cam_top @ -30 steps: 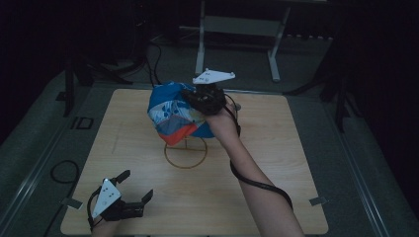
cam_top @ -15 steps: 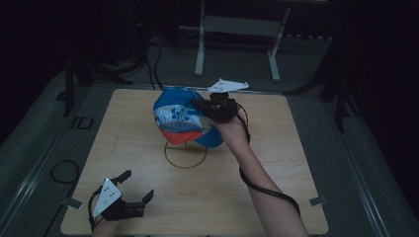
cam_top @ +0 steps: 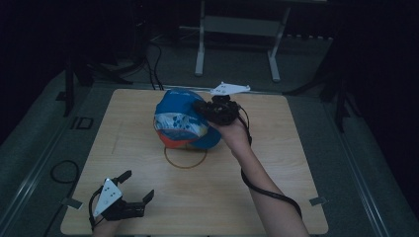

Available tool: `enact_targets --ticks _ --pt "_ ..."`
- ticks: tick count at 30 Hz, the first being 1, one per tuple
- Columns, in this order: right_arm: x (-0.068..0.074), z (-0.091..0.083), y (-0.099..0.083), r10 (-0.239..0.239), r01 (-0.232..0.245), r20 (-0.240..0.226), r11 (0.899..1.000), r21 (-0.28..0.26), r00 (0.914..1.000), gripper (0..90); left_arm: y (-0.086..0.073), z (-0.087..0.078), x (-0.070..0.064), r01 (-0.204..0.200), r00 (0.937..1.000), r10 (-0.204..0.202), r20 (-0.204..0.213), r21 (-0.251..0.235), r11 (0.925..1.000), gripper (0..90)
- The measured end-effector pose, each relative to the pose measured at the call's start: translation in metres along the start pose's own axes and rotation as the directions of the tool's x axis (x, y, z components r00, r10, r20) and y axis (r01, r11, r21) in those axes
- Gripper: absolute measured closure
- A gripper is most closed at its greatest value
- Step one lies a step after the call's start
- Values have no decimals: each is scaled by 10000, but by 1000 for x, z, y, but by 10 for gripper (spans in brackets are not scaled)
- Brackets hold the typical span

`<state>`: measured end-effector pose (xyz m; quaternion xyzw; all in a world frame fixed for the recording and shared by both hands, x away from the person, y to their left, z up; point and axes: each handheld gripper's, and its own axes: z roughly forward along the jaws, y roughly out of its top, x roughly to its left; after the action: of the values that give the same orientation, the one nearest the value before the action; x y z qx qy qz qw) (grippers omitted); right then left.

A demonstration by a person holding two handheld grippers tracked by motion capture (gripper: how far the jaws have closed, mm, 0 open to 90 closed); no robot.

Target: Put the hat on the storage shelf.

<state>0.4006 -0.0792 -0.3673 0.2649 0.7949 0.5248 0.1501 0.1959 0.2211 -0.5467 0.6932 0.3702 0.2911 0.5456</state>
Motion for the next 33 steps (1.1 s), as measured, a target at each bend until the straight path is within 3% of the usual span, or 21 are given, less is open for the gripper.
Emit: enact_targets --ticks 9,15,20,28,30,33 --pt "4 2 0 -157 157 4 9999 64 9999 693 0 0 0 -3 10000 4 31 -16 10000 13" --pt "7 -4 -1 -279 279 18 9996 -52 9996 508 -1 0 0 14 10000 -14 30 -23 10000 13" --pt "8 -8 -3 -372 372 7 9993 2 9993 408 -1 1 0 3 10000 -3 34 17 10000 13" --pt "5 -18 -12 -135 125 -495 9997 -221 9987 262 -1 1 0 71 10000 -71 36 1 10000 13" --pt "4 -21 -15 -172 158 -650 9996 -221 9977 185 -1 1 0 78 10000 -78 36 8 10000 13" --pt "4 -27 -21 -225 199 -744 9992 -354 9970 174 -2 2 0 56 10000 -56 40 24 10000 13"
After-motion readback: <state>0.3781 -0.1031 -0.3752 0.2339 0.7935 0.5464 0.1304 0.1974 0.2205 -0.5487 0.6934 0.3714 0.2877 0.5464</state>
